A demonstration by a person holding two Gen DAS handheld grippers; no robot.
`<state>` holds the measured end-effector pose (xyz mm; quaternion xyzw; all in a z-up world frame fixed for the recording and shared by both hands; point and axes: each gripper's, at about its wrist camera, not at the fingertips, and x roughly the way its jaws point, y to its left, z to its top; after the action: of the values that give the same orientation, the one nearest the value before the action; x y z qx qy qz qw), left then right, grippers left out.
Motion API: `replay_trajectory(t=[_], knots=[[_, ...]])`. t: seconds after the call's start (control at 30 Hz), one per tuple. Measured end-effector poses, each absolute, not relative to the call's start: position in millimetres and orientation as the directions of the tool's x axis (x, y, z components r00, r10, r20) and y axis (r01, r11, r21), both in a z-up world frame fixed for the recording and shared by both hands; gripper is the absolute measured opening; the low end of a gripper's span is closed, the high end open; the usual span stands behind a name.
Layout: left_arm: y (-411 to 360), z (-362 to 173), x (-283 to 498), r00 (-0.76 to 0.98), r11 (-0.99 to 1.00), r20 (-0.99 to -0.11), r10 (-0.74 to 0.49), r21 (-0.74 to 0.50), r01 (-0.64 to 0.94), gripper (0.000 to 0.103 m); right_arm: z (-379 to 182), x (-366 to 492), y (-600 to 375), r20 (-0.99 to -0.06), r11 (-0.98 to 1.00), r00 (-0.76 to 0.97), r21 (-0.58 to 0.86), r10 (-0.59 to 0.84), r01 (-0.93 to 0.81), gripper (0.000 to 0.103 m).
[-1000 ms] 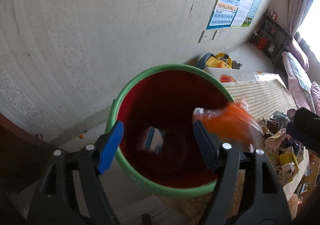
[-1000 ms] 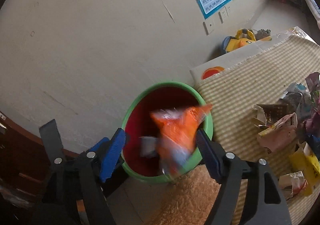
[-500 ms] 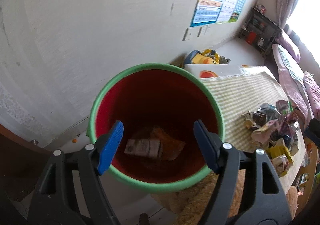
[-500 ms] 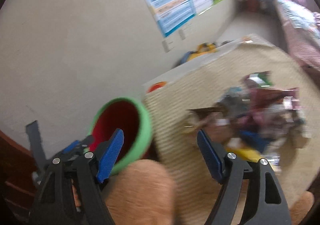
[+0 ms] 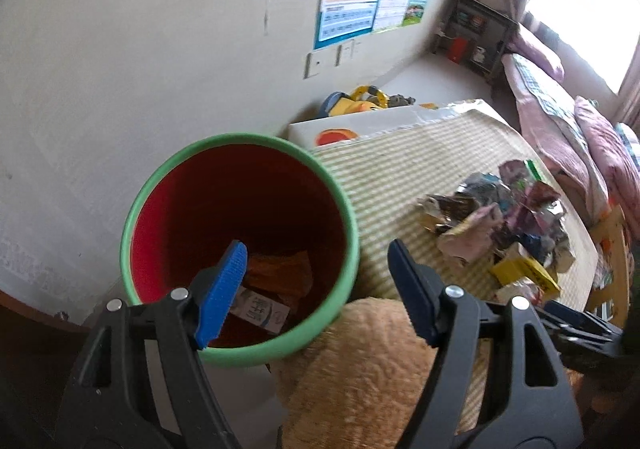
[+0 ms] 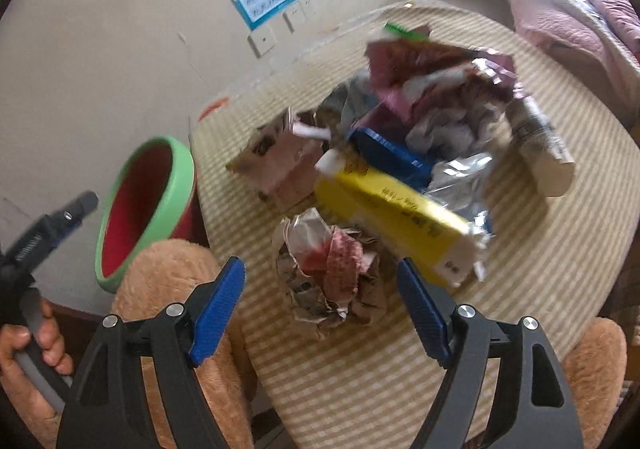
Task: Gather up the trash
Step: 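Grasp the pink crumpled carton with the left gripper while the right gripper grasps the foil wrapper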
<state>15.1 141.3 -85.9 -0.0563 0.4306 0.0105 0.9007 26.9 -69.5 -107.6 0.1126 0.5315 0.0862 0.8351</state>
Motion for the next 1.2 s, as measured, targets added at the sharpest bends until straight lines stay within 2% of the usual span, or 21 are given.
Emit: replay_trajectory(t=[0.03,0.07,0.1,0.2,0.33,0.57,0.93,1.0,1.03,1.2], knots=[[137,-84,15,0.629,0.995,-0.777,-0.032,-0.087,-0.058,0.070,-112,30,-67,-0.872,0.963,0.417,0.267,0.257,-0.034,0.075],[134,-84,14,0.629,0.995,-0.777,-0.034,-0.084,-0.050,0.070,-115,32,-65,-0.874,0.964,0.413,0.263,0.256,-0.040,0.068],[130,-83,14,0.628,0.996,-0.777,-0.037,-0.080,-0.041,0.070,-120,34,-64,-0.880,0.965,0.400,0.259,0.255,-0.046,0.049],[118,-80,15,0.628,0.997,-0.776,-0.055,-0.074,-0.004,0.070,-121,29,-69,-0.876,0.960,0.400,0.275,0.269,-0.043,0.040],[89,-85,26,0.607,0.993,-0.787,-0.113,-0.066,0.100,0.070,-106,18,-90,-0.841,0.934,0.431,0.357,0.328,-0.014,0.039],[12,-110,56,0.544,0.937,-0.822,-0.169,0.038,0.347,0.070,-92,-3,-119,-0.818,0.919,0.469,0.393,0.332,0.037,0.039],[-42,-160,97,0.458,0.864,-0.887,-0.051,0.191,0.466,0.070,-98,-10,-138,-0.802,0.890,0.478,0.448,0.358,0.085,0.040],[-45,-163,97,0.452,0.863,-0.891,-0.042,0.195,0.465,0.060,-98,-10,-138,-0.800,0.888,0.479,0.452,0.362,0.085,0.040],[-45,-164,97,0.447,0.864,-0.894,-0.035,0.198,0.463,0.050,-99,-12,-139,-0.799,0.886,0.479,0.455,0.364,0.086,0.040],[-43,-161,93,0.443,0.882,-0.895,-0.049,0.169,0.439,0.046,-100,-12,-144,-0.793,0.877,0.479,0.471,0.376,0.092,0.040]])
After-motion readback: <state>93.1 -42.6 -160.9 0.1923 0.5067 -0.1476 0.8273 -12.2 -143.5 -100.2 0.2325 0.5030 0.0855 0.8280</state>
